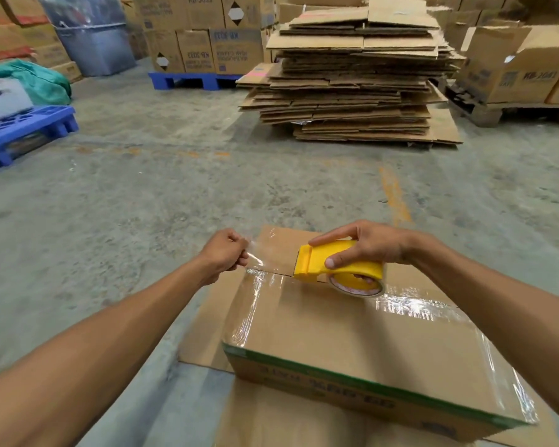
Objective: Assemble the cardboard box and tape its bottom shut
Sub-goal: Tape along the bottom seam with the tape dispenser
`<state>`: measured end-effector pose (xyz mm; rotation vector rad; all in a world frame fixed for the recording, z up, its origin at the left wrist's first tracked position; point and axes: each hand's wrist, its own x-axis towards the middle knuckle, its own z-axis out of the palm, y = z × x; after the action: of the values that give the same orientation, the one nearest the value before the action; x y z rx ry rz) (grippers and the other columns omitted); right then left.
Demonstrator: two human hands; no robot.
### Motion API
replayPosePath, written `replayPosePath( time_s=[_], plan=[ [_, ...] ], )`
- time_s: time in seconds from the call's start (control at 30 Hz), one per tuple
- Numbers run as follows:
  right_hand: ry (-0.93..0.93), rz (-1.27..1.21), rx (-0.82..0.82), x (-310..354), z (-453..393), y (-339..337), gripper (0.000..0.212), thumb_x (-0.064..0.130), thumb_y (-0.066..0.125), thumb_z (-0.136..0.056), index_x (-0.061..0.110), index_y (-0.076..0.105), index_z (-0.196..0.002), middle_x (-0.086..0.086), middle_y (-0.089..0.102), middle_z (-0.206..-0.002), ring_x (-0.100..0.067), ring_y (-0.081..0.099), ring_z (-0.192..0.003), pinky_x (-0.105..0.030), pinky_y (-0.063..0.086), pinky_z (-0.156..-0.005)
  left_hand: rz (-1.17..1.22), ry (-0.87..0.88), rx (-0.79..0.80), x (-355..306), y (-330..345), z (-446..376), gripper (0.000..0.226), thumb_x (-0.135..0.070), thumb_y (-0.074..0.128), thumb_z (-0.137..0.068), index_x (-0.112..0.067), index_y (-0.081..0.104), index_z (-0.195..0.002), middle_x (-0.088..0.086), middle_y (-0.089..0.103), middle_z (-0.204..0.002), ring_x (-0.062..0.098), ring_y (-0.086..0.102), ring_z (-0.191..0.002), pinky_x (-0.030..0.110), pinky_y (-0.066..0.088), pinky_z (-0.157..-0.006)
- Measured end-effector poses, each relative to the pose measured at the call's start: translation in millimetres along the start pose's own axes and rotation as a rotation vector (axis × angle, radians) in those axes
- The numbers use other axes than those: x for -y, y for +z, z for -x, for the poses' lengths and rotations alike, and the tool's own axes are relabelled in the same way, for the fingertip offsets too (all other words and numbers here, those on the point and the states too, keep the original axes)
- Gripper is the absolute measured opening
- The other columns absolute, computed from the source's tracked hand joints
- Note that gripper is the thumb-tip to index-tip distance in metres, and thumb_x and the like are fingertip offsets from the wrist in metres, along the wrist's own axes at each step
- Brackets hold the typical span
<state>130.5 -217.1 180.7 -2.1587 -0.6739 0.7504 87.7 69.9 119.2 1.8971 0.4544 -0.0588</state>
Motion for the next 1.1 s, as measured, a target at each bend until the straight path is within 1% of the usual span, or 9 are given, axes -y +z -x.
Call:
replayPosePath(
  time_s=[0.2,0.3,0.47,0.7,0.83,0.9,1.0,1.07,1.1],
  plan=[
    [-0.033,0.036,-0.008,-0.3,-30.5,11.4,0.047,0.031,0.079,-0.079,0.038,0.067,-0.123,0.017,0.063,-0.121,0.011,0.057,-0.097,-0.003,0.044,-0.075,-0.093,0.080,-0.120,46.6,-4.5,-7.9,0.021,-0.026,0.053,-0.098,-0.005,0.053,-0.095,0.009,0.056,-0.068,0.018,0.046,-0.057,0.025,0.037,-0.049],
    [-0.029,0.060,0.016,-2.0,-38.8,15.1,0.047,0.032,0.079,-0.079,0.038,0.066,-0.124,0.015,0.061,-0.122,0.002,0.059,-0.103,-0.006,0.044,-0.077,-0.085,0.095,-0.147,58.1,-3.1,-11.5,0.018,-0.026,0.052,-0.099,-0.009,0.053,-0.093,0.009,0.056,-0.068,0.018,0.046,-0.059,0.028,0.037,-0.053],
    [-0.026,0.101,0.062,-2.7,-43.8,13.5,0.049,0.037,0.077,-0.080,0.040,0.064,-0.127,0.018,0.059,-0.122,0.004,0.057,-0.099,-0.012,0.047,-0.081,0.032,0.051,-0.089,78.5,0.4,-18.3,0.016,-0.026,0.052,-0.099,-0.014,0.053,-0.089,0.008,0.052,-0.067,0.020,0.040,-0.060,0.032,0.034,-0.055],
    [-0.031,0.134,0.074,-6.1,-48.6,17.3,0.050,0.036,0.077,-0.080,0.038,0.064,-0.128,0.017,0.059,-0.123,0.008,0.056,-0.098,-0.007,0.046,-0.075,0.097,0.003,-0.061,95.5,10.3,-20.6,0.015,-0.025,0.052,-0.099,-0.016,0.052,-0.088,0.008,0.049,-0.065,0.017,0.039,-0.057,0.030,0.034,-0.053],
    [-0.034,0.129,0.070,-10.0,-51.2,20.0,0.050,0.039,0.078,-0.078,0.043,0.064,-0.125,0.014,0.062,-0.126,-0.003,0.060,-0.105,-0.011,0.047,-0.082,0.196,-0.053,0.021,100.8,22.8,-20.0,0.014,-0.027,0.049,-0.101,-0.017,0.051,-0.092,0.012,0.051,-0.067,0.020,0.041,-0.059,0.031,0.036,-0.055],
    [-0.036,0.134,0.064,-11.9,-52.0,21.1,0.049,0.041,0.078,-0.076,0.046,0.064,-0.123,0.014,0.062,-0.127,-0.006,0.060,-0.109,-0.016,0.047,-0.086,0.238,-0.149,0.061,104.0,26.5,-20.2,0.020,-0.038,0.052,-0.098,-0.018,0.052,-0.099,0.017,0.059,-0.077,0.023,0.051,-0.063,0.033,0.044,-0.057],
    [-0.033,0.138,0.055,-13.3,-51.8,21.3,0.050,0.044,0.079,-0.074,0.046,0.065,-0.122,0.015,0.062,-0.128,-0.008,0.059,-0.113,-0.022,0.046,-0.092,0.206,-0.409,0.121,113.8,20.4,-16.6,0.075,-0.061,0.064,-0.081,-0.006,0.041,-0.126,0.008,0.059,-0.072,0.015,0.054,-0.055,0.027,0.046,-0.050],
    [-0.029,0.134,0.056,-13.8,-52.0,21.8,0.050,0.045,0.079,-0.073,0.047,0.065,-0.122,0.015,0.062,-0.128,-0.009,0.058,-0.114,-0.023,0.046,-0.094,0.161,-0.427,0.115,117.4,13.5,-16.2,0.065,-0.057,0.052,-0.091,-0.013,0.028,-0.134,0.006,0.056,-0.080,0.012,0.051,-0.055,0.025,0.046,-0.049],
    [-0.026,0.137,0.058,-13.4,-52.1,22.0,0.050,0.045,0.079,-0.073,0.046,0.065,-0.122,0.015,0.062,-0.128,-0.009,0.058,-0.114,-0.023,0.046,-0.094,0.165,-0.358,0.051,113.2,11.0,-15.9,0.058,-0.050,0.041,-0.098,-0.014,0.025,-0.141,0.007,0.059,-0.097,0.014,0.058,-0.068,0.029,0.052,-0.060]
  ],
)
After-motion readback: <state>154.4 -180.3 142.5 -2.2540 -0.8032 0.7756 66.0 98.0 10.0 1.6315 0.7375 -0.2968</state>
